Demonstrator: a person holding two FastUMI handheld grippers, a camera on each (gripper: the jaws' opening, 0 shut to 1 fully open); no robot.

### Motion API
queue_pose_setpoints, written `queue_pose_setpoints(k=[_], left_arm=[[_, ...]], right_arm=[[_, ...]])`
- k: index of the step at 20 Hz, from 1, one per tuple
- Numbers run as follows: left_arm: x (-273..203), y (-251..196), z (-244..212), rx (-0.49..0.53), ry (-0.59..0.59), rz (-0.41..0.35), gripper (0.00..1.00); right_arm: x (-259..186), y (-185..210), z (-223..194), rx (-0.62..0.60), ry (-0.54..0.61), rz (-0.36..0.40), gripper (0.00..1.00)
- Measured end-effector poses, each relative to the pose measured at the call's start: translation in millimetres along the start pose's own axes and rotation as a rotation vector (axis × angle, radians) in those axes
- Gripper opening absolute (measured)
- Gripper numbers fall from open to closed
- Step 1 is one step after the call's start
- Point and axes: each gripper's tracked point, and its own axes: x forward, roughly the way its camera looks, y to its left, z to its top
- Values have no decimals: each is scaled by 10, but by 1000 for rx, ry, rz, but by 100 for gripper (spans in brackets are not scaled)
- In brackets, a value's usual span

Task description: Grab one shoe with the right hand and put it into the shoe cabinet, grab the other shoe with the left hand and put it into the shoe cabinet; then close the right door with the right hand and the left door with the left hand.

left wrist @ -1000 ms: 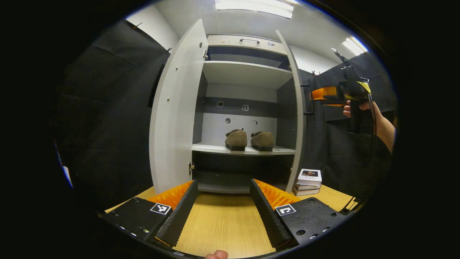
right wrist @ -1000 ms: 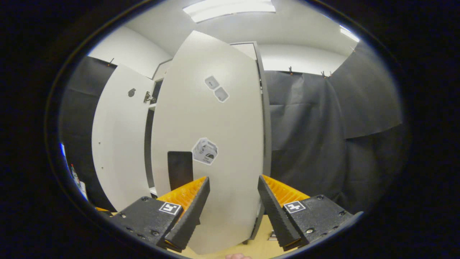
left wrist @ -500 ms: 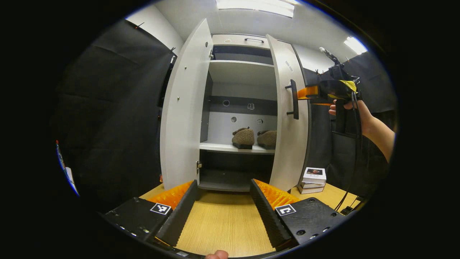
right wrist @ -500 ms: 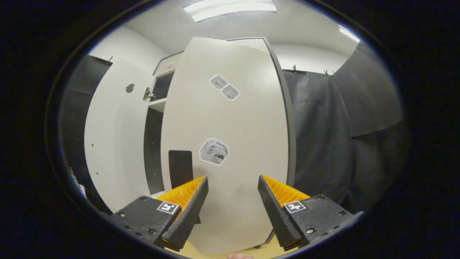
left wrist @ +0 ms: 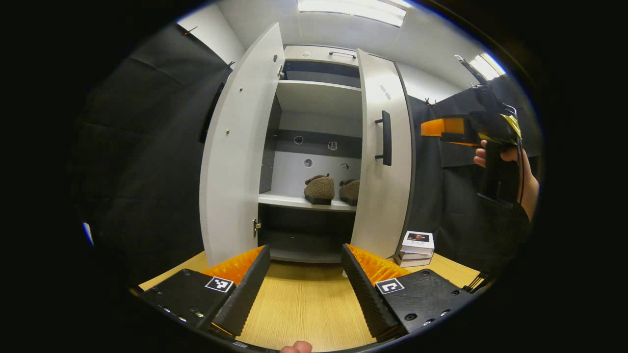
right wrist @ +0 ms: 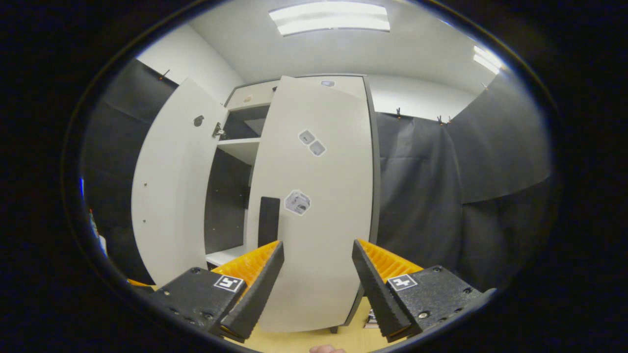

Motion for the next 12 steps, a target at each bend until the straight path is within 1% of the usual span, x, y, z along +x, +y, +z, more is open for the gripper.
queue_pose_setpoints(k=[2,6,8,10,12], left_arm=[[0,-81,-25,-19,9,-18,90],[21,-144,-47,-13,18,-30,90],[15,-174,-42,-8,20,-36,89],[15,-194,-29,-6,19,-37,89],[21,-210,-16,-8,17,-39,89]], right_arm=[[-196,19,-192,-4,14,-15,92],[-484,-2,-659,-17,48,-96,92],[-589,16,-877,-14,86,-105,92],[-793,31,-1159,-19,126,-142,92],[-951,76,-1373,-21,152,-153,92]])
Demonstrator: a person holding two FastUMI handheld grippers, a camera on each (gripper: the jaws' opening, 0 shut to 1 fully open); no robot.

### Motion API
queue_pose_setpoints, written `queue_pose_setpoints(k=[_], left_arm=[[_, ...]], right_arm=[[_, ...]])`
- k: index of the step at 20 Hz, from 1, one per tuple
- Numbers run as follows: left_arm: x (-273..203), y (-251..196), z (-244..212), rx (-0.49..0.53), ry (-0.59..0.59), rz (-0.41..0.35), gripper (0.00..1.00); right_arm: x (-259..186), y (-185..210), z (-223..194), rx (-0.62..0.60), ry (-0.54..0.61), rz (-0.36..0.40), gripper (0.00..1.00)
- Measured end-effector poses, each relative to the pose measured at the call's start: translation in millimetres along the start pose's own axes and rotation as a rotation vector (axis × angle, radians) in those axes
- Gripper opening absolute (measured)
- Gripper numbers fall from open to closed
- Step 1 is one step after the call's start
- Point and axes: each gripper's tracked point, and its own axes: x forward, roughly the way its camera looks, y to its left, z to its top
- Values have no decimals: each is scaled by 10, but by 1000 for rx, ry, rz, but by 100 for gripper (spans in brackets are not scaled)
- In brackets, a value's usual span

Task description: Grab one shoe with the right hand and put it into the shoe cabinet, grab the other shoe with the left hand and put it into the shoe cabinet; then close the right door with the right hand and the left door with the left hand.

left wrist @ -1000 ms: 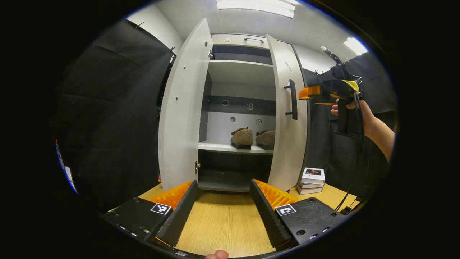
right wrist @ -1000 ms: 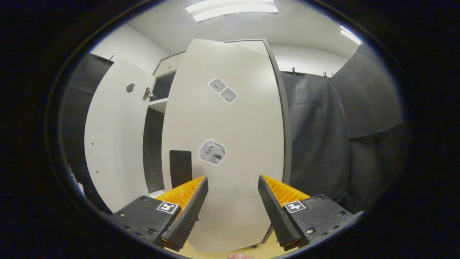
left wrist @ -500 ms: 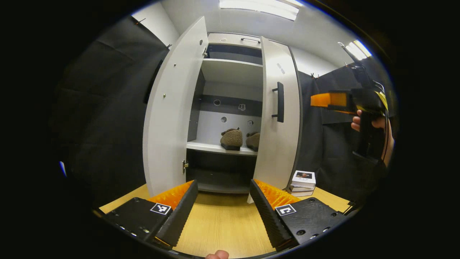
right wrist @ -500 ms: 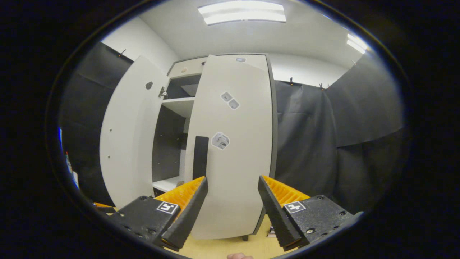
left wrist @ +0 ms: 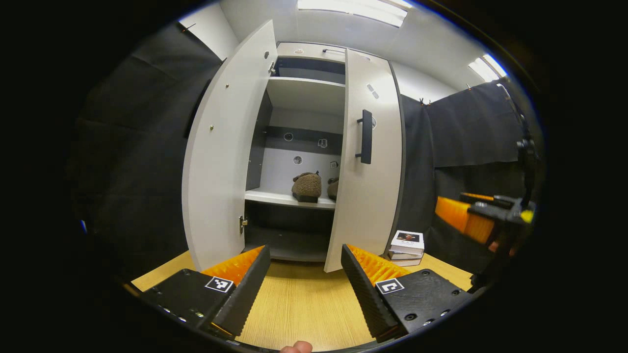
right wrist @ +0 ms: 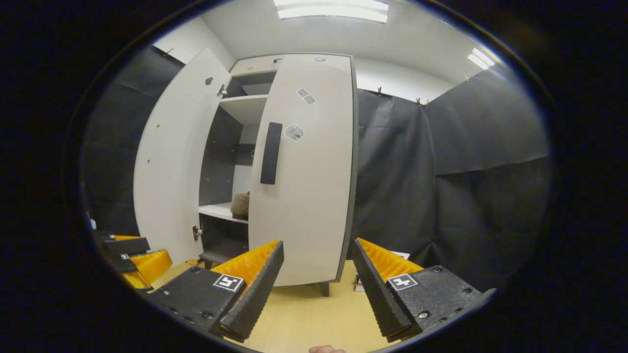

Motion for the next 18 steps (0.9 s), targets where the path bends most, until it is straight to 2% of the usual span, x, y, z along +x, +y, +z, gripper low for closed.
queue_pose_setpoints(k=[6,9,13,18], left_arm=[[-11,-43,-7,4,10,-5,90],[-32,-60,57,-12,9,-9,90],[-85,149,699,-56,-126,24,90],[-244,893,1622,-151,-351,171,89]], right_arm=[[-294,24,-611,52,79,-29,92],[-282,-74,-666,86,102,-49,93],[-237,-258,-655,91,95,-79,92],[-171,-415,-557,91,82,-103,93]])
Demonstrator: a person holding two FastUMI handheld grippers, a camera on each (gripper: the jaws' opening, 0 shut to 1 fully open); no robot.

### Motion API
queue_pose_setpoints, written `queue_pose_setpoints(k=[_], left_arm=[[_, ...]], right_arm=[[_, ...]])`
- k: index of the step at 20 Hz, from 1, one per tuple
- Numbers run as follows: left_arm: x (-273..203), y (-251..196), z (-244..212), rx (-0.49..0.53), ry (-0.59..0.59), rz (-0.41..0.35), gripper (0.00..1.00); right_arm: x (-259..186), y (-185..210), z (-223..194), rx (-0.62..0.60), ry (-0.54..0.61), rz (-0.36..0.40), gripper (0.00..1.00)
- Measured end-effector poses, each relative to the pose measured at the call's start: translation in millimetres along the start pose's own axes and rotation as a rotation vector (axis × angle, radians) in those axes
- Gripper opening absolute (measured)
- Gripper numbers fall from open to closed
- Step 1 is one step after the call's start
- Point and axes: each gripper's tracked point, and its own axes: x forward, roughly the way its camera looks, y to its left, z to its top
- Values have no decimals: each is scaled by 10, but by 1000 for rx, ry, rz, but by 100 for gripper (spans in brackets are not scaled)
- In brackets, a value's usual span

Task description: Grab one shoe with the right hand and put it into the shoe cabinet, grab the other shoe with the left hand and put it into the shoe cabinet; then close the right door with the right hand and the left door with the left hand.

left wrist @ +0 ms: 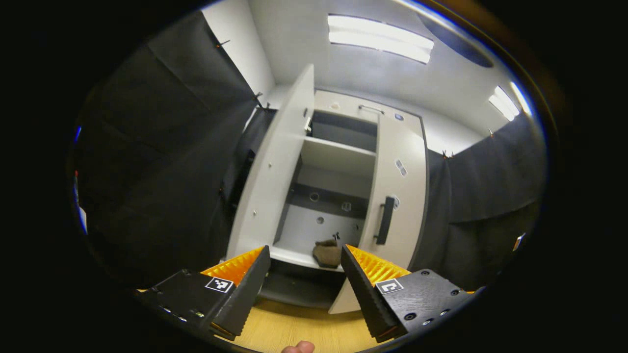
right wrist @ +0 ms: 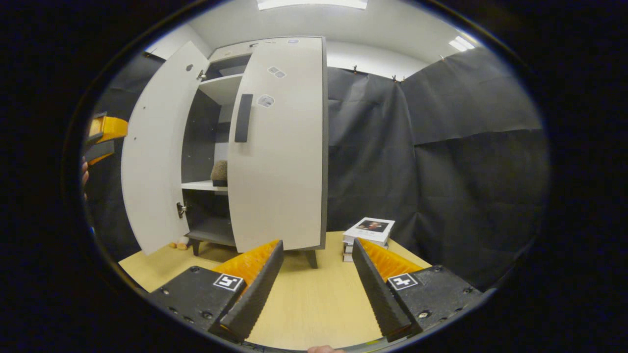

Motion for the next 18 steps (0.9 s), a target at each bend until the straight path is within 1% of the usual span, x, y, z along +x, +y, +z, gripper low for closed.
queue_pose_setpoints(k=[1,2,3,8,9,11,13,17,18], left_arm=[[52,192,113,5,-28,46,89],[83,386,175,29,-50,94,100],[125,572,218,55,-64,139,92],[323,1143,284,95,-91,254,93],[329,1139,259,101,-93,264,92],[488,1238,237,98,-73,257,93],[660,1324,195,72,-35,250,93],[674,1459,80,31,-10,240,93],[697,1470,83,23,-23,231,93]], right_arm=[[14,-1,19,2,-3,1,92],[25,-12,38,3,-3,2,91],[29,-11,60,4,-5,5,92],[29,21,106,-17,-4,18,92],[28,22,128,-20,-7,18,93],[15,27,174,-17,-12,18,92],[17,35,192,3,-2,18,92],[108,-61,284,47,7,-2,91],[114,-82,299,47,4,-8,92]])
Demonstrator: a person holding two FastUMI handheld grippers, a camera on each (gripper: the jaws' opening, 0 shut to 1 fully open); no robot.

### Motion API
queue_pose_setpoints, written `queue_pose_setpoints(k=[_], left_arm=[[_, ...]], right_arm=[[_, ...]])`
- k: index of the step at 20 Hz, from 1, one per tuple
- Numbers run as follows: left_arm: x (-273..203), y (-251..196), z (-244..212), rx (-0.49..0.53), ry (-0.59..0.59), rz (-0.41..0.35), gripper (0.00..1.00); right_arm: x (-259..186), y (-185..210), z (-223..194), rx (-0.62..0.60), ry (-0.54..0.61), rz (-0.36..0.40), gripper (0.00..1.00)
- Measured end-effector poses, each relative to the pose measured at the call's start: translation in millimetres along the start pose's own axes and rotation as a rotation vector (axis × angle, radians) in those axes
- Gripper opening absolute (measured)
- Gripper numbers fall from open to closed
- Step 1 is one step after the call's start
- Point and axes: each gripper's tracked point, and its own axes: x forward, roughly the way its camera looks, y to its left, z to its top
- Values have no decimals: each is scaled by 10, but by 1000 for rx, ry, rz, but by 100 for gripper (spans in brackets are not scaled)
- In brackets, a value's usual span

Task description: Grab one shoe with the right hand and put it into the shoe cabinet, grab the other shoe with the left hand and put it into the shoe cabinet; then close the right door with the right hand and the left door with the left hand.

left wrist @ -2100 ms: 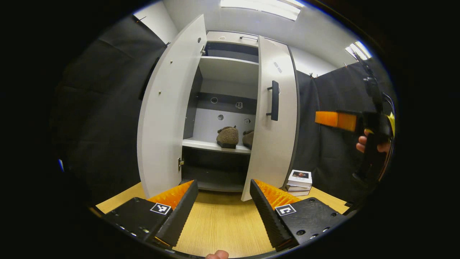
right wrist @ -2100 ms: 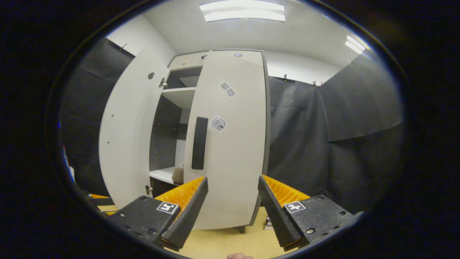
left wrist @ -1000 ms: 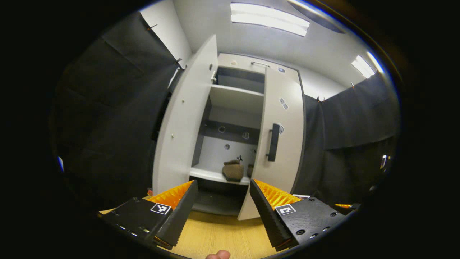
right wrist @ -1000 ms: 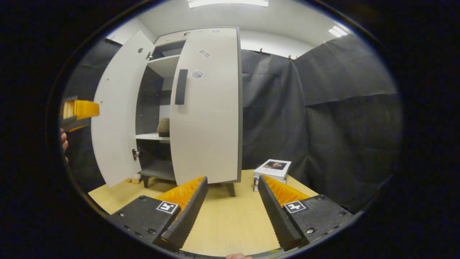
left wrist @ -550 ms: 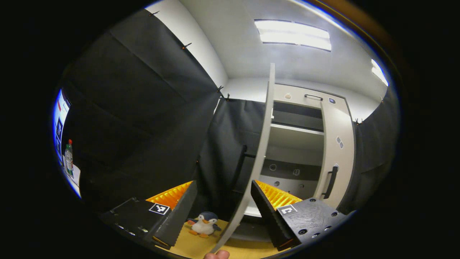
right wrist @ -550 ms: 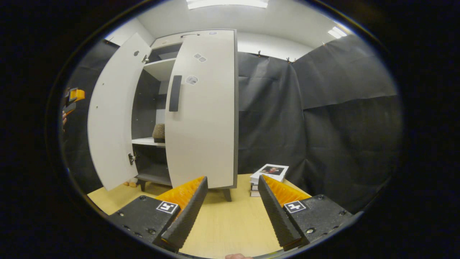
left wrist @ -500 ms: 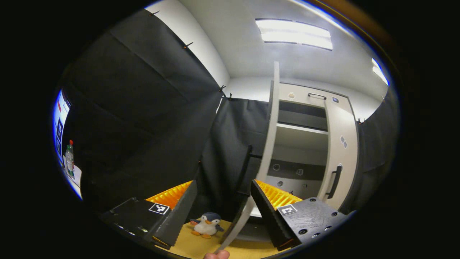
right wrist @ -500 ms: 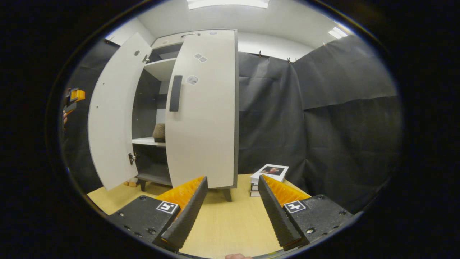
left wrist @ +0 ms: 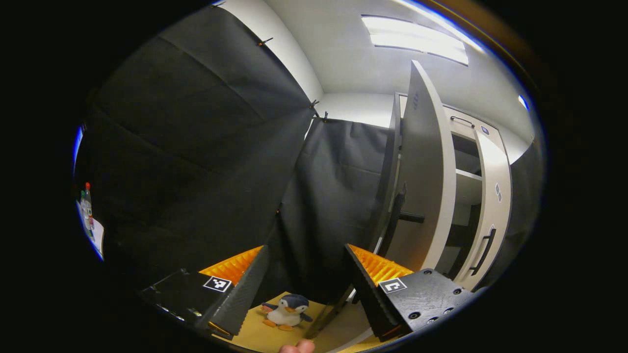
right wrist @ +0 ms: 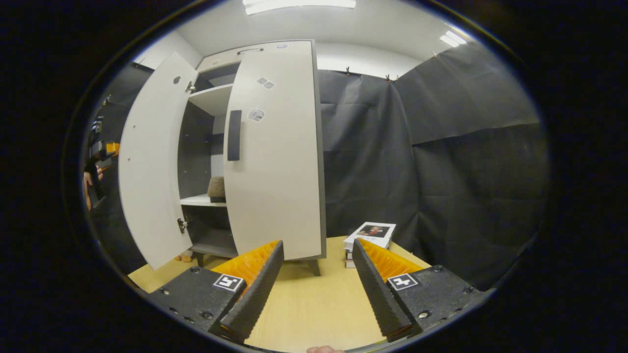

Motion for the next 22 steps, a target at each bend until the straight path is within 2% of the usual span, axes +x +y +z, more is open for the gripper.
queue_pose_setpoints(k=[4,8,10,11,12,17,22], left_arm=[[-32,46,-31,-28,-16,5,93],[-47,-158,24,109,-14,18,91],[-98,-252,21,124,3,3,91],[-110,-273,16,111,16,-14,77],[-105,-250,15,96,27,-38,91],[-218,-446,44,69,77,-157,90],[-242,-918,-157,52,112,-283,90]], right_arm=[[21,-54,70,-1,-18,-17,92],[32,27,50,1,-14,4,92],[34,77,36,0,-8,21,92],[23,95,39,0,-10,28,92],[23,115,41,-3,-10,35,92],[8,117,95,-30,-20,37,92],[-20,40,124,-37,-23,17,92]])
